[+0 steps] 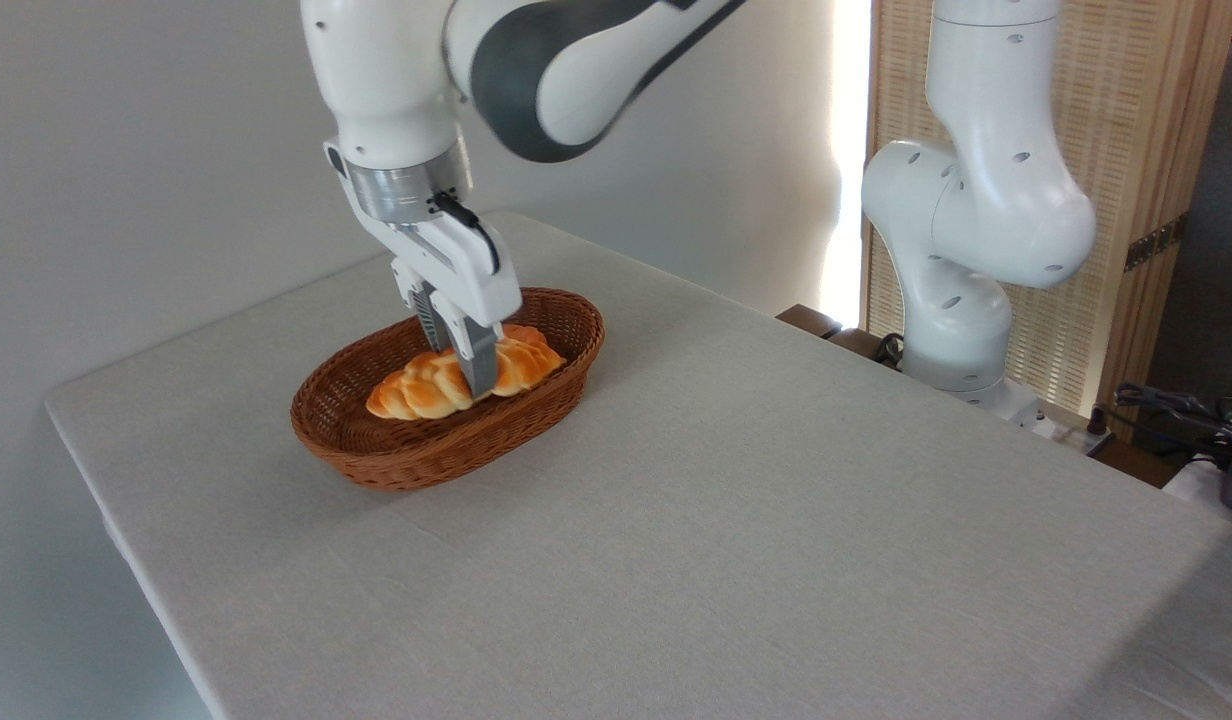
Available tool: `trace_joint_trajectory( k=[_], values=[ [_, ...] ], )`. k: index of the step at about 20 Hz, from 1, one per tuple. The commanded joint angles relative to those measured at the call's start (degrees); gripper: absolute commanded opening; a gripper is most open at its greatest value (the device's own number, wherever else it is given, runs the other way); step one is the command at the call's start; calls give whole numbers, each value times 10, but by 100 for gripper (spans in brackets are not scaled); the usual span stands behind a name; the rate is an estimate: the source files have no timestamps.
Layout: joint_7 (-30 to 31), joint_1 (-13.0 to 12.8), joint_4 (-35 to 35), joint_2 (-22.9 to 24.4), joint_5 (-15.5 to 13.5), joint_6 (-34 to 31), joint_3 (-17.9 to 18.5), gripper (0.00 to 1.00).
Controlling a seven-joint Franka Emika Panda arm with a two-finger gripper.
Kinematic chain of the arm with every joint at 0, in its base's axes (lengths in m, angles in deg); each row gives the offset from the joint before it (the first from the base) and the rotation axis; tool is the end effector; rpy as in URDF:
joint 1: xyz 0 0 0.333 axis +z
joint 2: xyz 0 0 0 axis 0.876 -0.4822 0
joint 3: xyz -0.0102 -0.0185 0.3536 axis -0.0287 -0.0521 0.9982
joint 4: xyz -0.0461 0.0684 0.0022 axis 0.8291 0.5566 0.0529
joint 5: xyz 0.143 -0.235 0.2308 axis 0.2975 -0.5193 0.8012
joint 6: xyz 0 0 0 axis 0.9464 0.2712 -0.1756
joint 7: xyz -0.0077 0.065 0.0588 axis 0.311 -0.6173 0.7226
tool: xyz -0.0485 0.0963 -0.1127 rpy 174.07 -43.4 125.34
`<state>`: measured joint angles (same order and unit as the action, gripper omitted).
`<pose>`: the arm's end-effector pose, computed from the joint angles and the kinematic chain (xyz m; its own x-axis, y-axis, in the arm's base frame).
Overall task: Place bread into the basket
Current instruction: 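Lift the braided loaf and carry it over the wicker basket, then lower the loaf into the basket beside the roll and release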
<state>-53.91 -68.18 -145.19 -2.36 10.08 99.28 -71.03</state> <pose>0.4900 -0.1613 0.4953 0.7155 -0.6956 0.0639 -0.6930 -0.6953 0.1906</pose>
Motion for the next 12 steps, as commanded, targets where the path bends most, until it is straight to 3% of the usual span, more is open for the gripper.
trace_joint_trajectory(
  k=[1,4,9,12],
  values=[
    [76,-24,17,-34,-17,65,-19,40],
    [105,-36,16,-46,-17,110,-25,42],
    [101,-46,9,-67,-8,104,-27,97],
    [97,-47,9,-68,-7,104,-27,100]
  ],
)
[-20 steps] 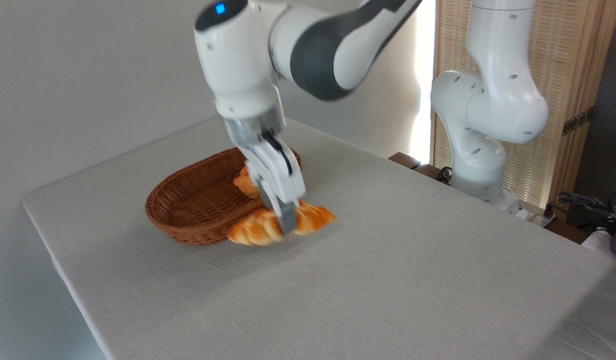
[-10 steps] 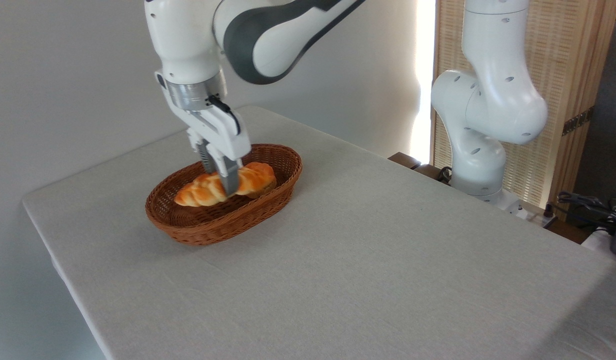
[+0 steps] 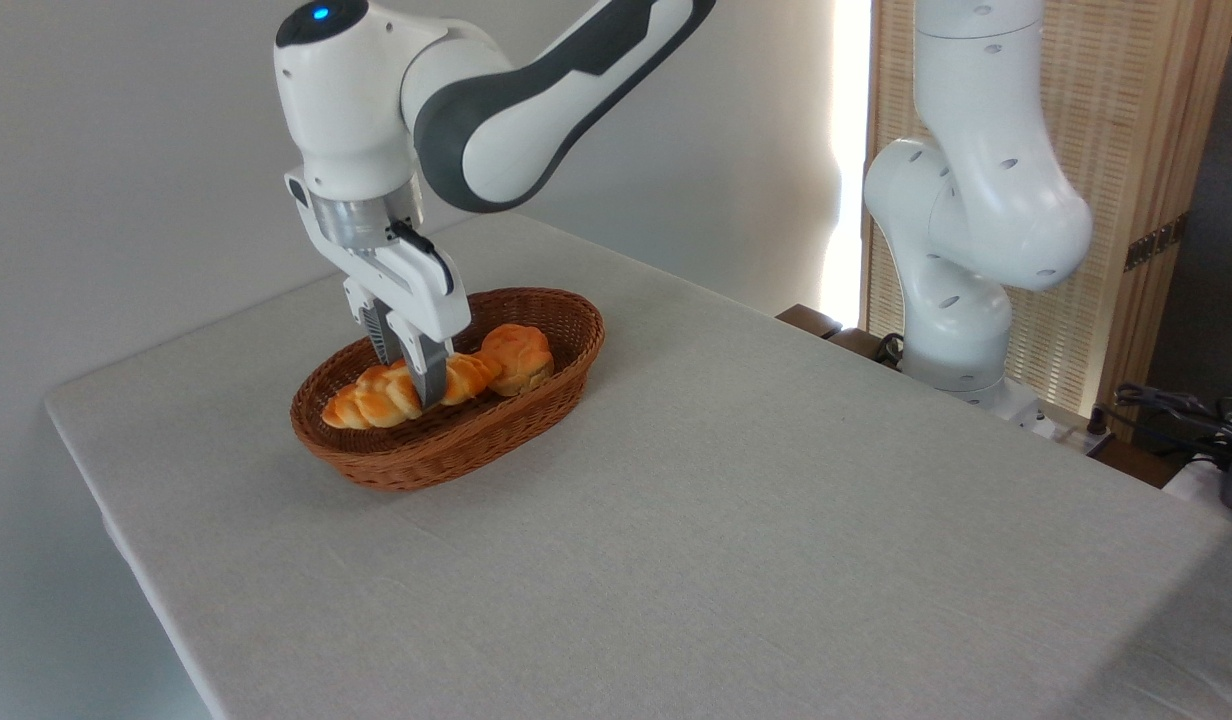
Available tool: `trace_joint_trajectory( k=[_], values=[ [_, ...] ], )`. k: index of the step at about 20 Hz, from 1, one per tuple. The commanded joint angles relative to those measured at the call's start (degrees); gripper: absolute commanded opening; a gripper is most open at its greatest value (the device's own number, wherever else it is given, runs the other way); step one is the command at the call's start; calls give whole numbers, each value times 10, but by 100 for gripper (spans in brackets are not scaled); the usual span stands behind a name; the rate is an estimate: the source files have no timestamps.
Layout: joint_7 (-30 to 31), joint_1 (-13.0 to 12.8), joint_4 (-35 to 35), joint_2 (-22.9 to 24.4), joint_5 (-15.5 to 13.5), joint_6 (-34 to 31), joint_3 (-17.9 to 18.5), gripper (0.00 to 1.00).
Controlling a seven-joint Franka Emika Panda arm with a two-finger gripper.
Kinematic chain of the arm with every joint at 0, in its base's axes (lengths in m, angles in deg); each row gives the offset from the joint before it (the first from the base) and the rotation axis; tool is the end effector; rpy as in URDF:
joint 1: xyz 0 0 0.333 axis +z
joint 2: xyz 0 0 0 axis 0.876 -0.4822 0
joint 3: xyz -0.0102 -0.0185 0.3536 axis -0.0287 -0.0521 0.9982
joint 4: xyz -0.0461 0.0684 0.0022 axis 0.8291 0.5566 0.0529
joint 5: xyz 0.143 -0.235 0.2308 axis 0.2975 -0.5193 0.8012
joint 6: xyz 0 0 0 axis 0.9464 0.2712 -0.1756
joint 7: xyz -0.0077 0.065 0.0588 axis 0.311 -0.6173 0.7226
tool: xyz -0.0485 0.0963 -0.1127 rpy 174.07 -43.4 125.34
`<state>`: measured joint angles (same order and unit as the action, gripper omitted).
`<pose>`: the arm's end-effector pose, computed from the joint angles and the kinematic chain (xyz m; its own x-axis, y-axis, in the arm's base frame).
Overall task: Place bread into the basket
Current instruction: 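Lower the loaf into the basket beside the roll and release, then raise the open gripper up out of the basket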
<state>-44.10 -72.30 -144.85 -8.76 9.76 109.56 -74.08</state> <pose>0.5103 -0.2311 0.4545 0.7670 -0.6336 0.1017 -0.6402 -0.7450 0.1871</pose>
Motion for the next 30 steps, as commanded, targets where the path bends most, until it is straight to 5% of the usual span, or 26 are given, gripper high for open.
trace_joint_trajectory(
  k=[1,21,25,30],
  values=[
    [-2,-6,6,-4,-4,1,3,100],
    [-6,-5,10,-2,-4,2,4,100],
    [-49,0,17,14,-4,0,11,100],
    [-98,3,82,24,-4,-86,54,100]
  ],
)
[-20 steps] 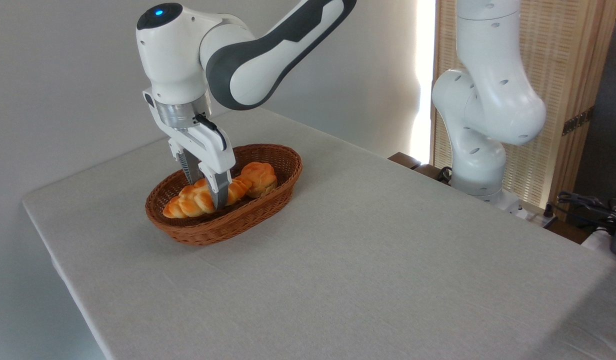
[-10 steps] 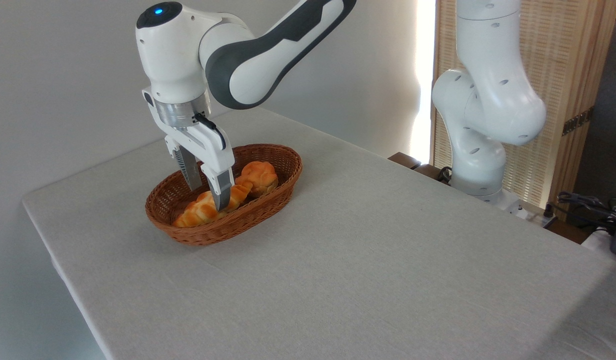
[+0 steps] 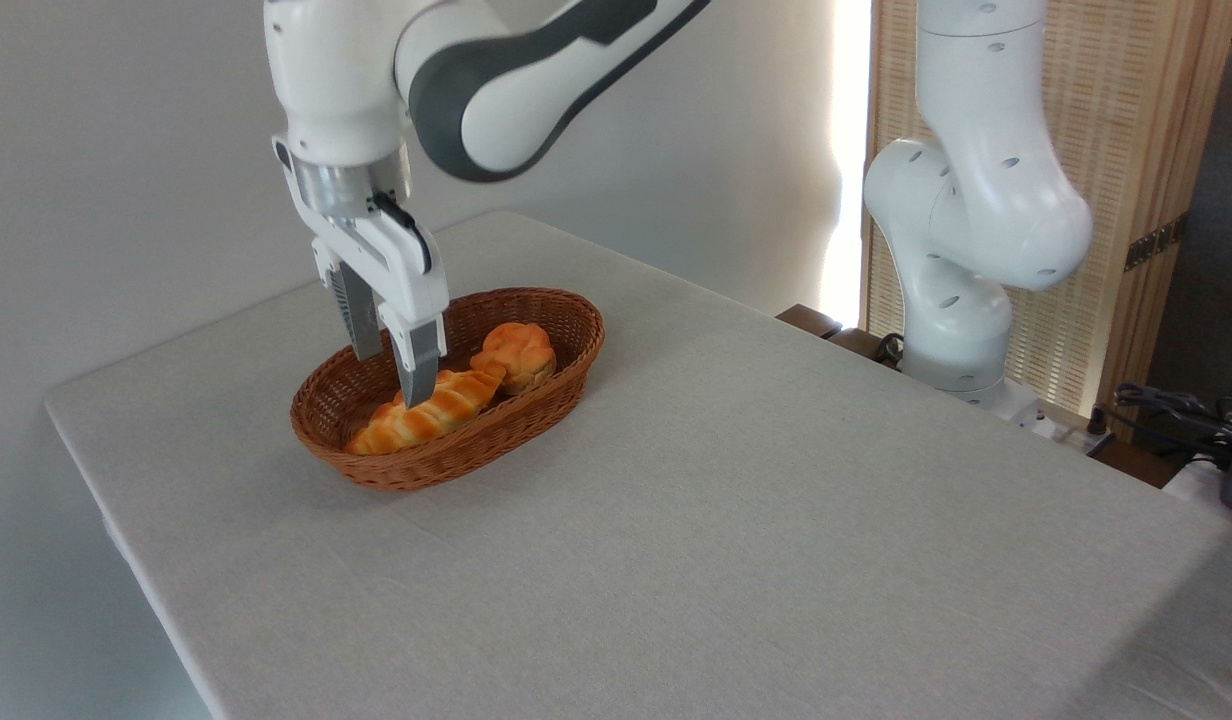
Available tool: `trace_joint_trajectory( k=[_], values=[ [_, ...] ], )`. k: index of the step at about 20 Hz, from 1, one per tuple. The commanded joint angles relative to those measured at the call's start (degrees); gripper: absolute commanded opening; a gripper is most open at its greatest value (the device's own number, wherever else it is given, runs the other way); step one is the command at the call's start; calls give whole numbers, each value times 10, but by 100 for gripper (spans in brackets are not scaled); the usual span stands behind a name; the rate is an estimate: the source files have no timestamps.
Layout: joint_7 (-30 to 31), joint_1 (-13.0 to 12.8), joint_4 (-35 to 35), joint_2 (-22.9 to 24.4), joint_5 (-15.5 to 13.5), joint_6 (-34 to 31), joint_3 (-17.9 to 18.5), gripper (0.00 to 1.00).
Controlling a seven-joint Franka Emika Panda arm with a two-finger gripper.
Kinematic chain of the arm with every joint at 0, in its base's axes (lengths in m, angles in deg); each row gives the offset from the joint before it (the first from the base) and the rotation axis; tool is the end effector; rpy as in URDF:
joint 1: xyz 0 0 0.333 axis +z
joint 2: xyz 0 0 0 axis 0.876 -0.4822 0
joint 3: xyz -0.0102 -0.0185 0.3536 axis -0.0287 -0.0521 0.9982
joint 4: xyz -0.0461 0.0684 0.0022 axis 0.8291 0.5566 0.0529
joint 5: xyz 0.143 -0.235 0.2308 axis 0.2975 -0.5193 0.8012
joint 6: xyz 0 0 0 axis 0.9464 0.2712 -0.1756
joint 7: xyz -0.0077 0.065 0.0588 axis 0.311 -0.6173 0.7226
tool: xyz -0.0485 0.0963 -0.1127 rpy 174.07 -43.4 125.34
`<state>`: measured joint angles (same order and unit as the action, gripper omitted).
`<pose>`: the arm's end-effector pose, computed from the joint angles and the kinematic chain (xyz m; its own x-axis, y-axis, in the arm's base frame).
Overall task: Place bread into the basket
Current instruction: 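Raise the open gripper up out of the basket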
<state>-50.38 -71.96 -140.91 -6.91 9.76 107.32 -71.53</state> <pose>0.5241 -0.2084 0.4993 0.7133 -0.6786 0.1753 -0.7004 -0.6991 0.1437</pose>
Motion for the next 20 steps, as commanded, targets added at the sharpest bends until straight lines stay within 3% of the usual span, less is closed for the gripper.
trace_joint_trajectory(
  k=[1,6,8,10,20],
  values=[
    [-56,5,60,5,-4,-87,40,100],
    [-135,70,112,23,0,-160,47,100],
    [-155,84,112,38,32,-176,52,100],
    [-165,84,116,42,56,-193,62,100],
    [-154,84,159,40,59,-229,81,100]
  ],
)
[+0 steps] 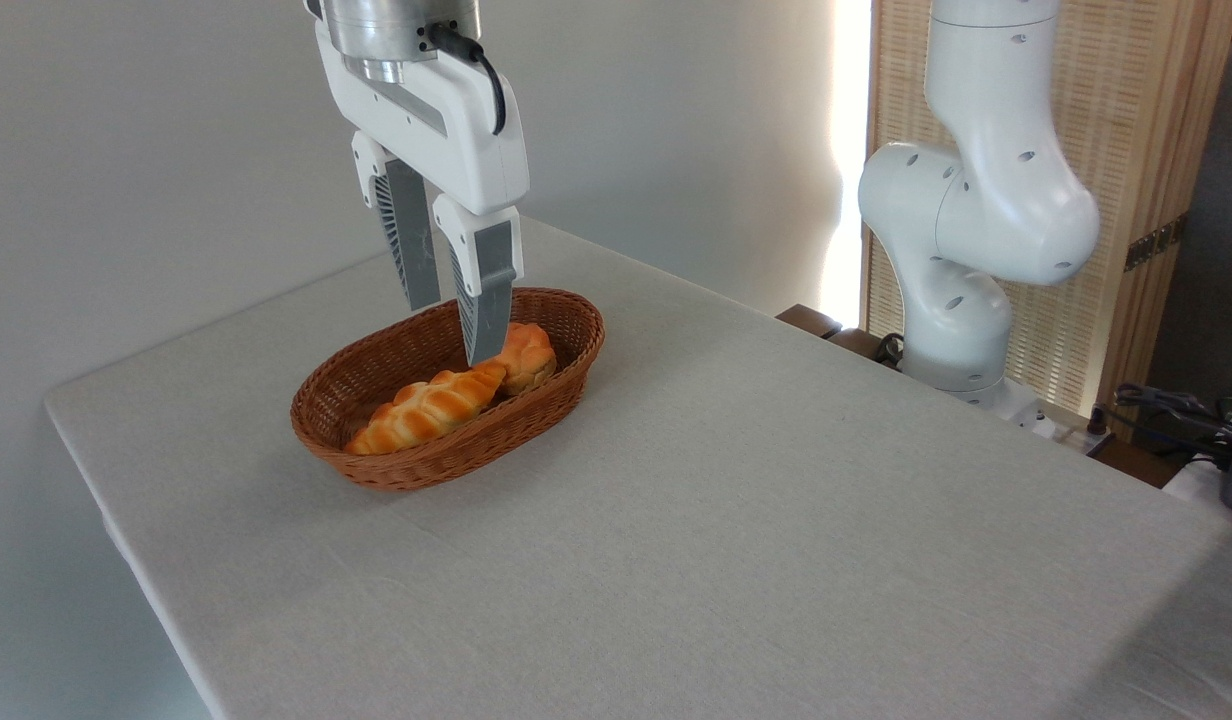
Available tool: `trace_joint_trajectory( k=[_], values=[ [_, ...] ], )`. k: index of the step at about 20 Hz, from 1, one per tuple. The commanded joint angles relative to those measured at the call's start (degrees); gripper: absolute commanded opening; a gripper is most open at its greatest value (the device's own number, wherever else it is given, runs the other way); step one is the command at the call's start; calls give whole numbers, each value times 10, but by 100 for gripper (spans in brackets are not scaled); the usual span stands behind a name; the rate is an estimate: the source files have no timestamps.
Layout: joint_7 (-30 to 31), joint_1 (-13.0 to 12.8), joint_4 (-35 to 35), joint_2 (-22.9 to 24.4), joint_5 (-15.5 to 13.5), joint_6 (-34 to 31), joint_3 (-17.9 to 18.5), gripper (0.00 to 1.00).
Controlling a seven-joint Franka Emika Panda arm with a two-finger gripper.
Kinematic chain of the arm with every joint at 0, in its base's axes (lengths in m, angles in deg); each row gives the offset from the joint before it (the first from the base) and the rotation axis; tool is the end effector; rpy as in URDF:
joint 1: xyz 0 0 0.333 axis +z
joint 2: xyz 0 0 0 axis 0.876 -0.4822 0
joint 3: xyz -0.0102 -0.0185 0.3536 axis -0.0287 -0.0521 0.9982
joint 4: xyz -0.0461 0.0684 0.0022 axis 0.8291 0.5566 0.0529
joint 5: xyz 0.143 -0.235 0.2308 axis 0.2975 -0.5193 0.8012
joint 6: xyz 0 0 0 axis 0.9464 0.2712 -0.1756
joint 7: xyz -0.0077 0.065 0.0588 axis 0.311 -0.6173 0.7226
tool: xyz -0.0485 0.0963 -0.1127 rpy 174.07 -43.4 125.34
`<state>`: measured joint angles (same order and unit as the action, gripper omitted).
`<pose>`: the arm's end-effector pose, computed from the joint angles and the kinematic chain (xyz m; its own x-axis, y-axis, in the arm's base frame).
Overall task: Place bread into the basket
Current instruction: 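Raise the open gripper up out of the basket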
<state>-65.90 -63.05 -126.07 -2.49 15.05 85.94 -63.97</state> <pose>0.5209 -0.0469 0.6208 0.6681 -0.7335 0.1251 -0.7425 -0.6681 0.0488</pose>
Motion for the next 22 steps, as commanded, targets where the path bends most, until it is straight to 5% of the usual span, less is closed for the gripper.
trace_joint_trajectory(
  k=[1,5,9,22],
  values=[
    [1,-5,12,-4,6,-18,6,100],
    [0,-6,12,-5,10,-36,5,100],
    [14,-10,12,-10,54,-37,-4,100],
    [43,-10,12,-14,57,-34,-3,100]
  ],
)
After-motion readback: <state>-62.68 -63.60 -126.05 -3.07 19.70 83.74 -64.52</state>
